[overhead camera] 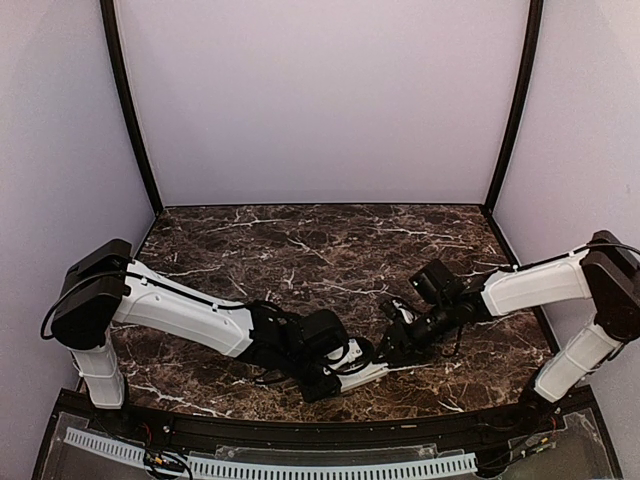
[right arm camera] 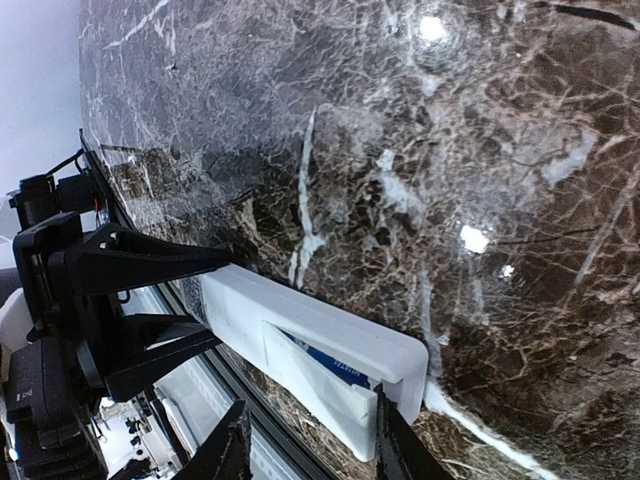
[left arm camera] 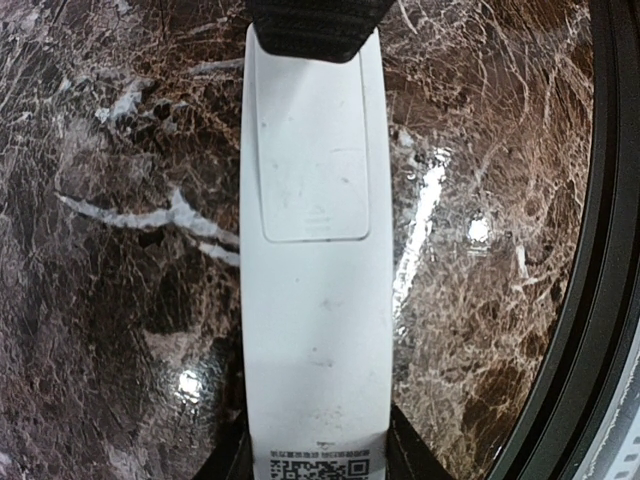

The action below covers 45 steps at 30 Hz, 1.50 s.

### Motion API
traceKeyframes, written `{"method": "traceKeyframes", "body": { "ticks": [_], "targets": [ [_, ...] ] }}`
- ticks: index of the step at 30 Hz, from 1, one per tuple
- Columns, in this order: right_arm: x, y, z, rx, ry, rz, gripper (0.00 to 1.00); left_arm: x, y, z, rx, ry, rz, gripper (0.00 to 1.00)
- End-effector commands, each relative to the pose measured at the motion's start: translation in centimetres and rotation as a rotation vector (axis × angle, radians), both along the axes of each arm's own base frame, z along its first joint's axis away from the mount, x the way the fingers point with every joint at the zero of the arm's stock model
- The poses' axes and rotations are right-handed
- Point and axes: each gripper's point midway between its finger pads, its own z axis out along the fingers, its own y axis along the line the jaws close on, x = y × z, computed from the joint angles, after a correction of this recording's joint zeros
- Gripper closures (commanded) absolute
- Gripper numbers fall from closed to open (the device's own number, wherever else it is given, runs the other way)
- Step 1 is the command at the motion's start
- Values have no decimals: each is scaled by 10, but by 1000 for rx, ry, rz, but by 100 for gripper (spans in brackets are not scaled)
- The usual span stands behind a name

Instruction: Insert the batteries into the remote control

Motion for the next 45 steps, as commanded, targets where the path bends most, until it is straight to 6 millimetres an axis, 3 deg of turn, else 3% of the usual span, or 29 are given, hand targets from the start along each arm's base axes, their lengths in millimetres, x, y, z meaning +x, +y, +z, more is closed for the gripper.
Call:
{"method": "traceKeyframes", "body": {
  "ticks": [1,13,18,23,29,34,41,45],
  "targets": [
    [0,-10,-3,-101,-24,1,59,-14,14,-17,70,65,-31,78],
    [12,-27,-1,-262,-92,3,57,-15,15,-18,72,67,-32,78],
    [10,-14,7,-177,-83,20,71,-15,15,-17,71,69,-32,76],
    [8,-12,-1,-165,-63,14,81,-15,15,-18,72,70,-31,75],
    [6,-5,-10,-148,-50,17,86,-15,15,-17,72,71,-31,75],
    [-3,-11,-29,-197,-30,21,90,-15,15,-18,72,71,-30,74],
    [-8,-18,-49,-259,-34,27,90,-15,15,-18,74,72,-30,74],
    [-4,-28,-53,-338,-66,32,81,-16,16,-18,77,77,-26,74]
  ]
}}
